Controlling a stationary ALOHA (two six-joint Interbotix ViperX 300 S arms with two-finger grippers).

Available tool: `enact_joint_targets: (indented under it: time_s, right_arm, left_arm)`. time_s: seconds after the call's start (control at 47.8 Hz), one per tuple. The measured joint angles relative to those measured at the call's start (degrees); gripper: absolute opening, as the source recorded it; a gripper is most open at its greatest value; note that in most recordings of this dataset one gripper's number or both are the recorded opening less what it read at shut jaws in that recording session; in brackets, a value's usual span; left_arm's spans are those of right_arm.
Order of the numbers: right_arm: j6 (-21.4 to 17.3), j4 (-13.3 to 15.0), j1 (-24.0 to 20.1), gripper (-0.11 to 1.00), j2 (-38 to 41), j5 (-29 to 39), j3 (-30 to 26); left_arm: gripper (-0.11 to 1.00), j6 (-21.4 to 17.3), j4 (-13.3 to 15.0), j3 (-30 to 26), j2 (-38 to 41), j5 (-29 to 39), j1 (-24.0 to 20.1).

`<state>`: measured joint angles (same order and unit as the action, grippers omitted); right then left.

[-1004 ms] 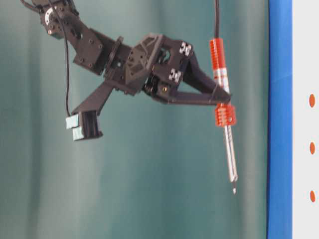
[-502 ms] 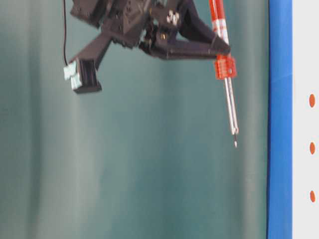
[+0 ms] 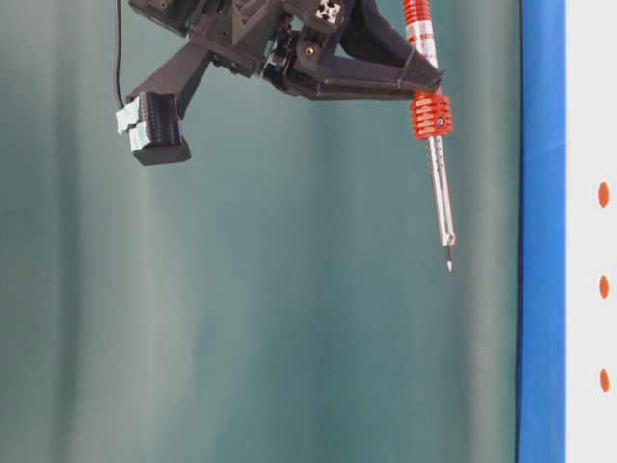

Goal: Touch the tip of the soldering iron to the mark.
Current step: 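Raise the iron off the strip and move it right, then lower the iron tip onto the middle red dot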

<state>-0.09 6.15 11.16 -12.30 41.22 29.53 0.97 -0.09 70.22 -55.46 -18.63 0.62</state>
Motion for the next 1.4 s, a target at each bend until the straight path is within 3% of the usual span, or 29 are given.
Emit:
enact_joint_targets:
  time_s: [0.711,1.401]
  right_arm:
    - [0.00,-0.09,0.00,0.07,0.62,0.00,0.00]
    - [-0.09,-0.26,-0.53,0.06,11.87,-5.27,0.00]
  left_arm:
    - [0.02,0.00,0.00,0.00,0.00,0.00,0.00]
    - [0.02,0.00,0.00,0.00,0.00,-0.09,0.00]
